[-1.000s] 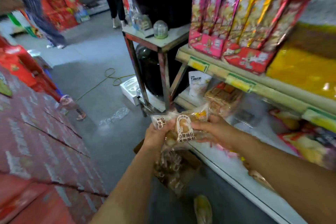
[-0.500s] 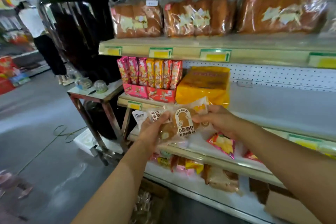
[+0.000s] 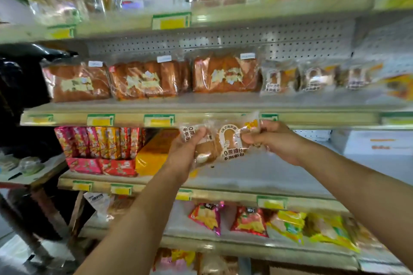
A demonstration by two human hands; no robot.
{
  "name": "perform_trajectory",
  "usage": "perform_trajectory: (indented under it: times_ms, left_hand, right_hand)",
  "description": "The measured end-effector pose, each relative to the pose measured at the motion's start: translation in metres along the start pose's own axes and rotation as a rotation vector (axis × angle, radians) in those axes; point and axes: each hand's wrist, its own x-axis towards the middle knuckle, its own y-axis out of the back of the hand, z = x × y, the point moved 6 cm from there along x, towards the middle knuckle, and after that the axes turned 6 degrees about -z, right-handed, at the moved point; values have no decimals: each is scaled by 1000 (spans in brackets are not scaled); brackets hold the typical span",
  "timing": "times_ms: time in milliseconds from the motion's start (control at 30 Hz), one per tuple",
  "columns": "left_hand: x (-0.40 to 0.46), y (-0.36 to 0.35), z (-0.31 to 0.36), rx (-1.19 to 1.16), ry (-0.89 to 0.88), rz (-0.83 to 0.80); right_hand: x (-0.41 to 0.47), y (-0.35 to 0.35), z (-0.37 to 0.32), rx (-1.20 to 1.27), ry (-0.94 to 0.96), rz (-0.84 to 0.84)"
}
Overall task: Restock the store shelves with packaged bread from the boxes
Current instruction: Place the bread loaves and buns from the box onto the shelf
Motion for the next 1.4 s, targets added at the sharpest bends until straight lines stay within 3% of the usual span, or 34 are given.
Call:
perform_trajectory:
  times_ms: [200,400,633,933,1400]
  left_hand:
    - [10,-95,26,-34,-90,-77]
    - [39,-142,52,-144,-160,-124]
    - [83,-146,70,-123,-186,30]
    - [116,-152,80,-148,-164,-26]
    - [149,-161,73,-182,-94,-105]
  right_hand:
    - [-19,88,-29,50,67,83]
    - [-8,150,-52,117,131,206]
    - [44,202,-47,69,128,455]
    - [106,207,-22,-77,-51,421]
    - [132,220,-2,-146,-101,442]
